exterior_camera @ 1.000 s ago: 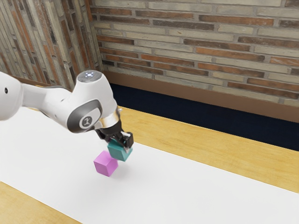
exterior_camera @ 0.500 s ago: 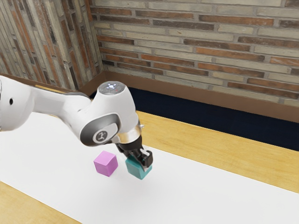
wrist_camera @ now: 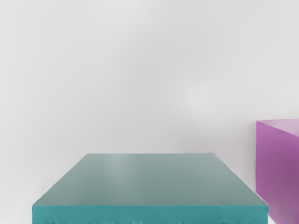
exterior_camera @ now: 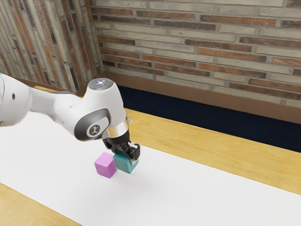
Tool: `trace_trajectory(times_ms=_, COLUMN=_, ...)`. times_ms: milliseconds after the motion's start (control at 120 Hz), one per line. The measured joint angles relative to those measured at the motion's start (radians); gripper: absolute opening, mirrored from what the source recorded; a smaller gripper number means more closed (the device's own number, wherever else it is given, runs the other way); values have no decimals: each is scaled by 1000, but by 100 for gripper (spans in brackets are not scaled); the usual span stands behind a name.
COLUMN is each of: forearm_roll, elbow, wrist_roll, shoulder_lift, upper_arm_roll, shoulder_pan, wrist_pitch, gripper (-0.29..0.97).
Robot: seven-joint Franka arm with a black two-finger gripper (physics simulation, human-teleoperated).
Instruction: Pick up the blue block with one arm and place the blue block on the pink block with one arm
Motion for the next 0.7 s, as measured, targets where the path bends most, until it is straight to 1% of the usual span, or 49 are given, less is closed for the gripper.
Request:
trace_trajectory(times_ms=67, forearm_roll=-1, elbow=0, wrist_roll=0, shoulder_lift=16, upper_arm_roll=1, shoulder_pan=58, wrist_pitch=4, gripper=38)
trace_trajectory(times_ms=192, forearm_roll=-3, elbow=3, wrist_roll=0, shoulder_lift=23, upper_arm_roll=-2, shoulder_pan=211, wrist_pitch=8, gripper=38)
trace_trajectory(times_ms=267, forearm_roll=-1, elbow=3, wrist_roll=0, shoulder_lift=11, upper_arm_roll=-6, shoulder_pan=258, wrist_pitch=10, gripper=37)
trace_trajectory(times_ms=467, forearm_roll=2, elbow=5, wrist_roll=0, shoulder_lift=-9, upper_arm_roll=-8, shoulder_pan=263, wrist_pitch=5, gripper=38)
trace_trajectory(times_ms=700, forearm_roll=6, elbow=0, wrist_roll=0, shoulder_lift=-10, upper_arm_roll=-6, shoulder_pan=211, wrist_pitch=13, gripper=38)
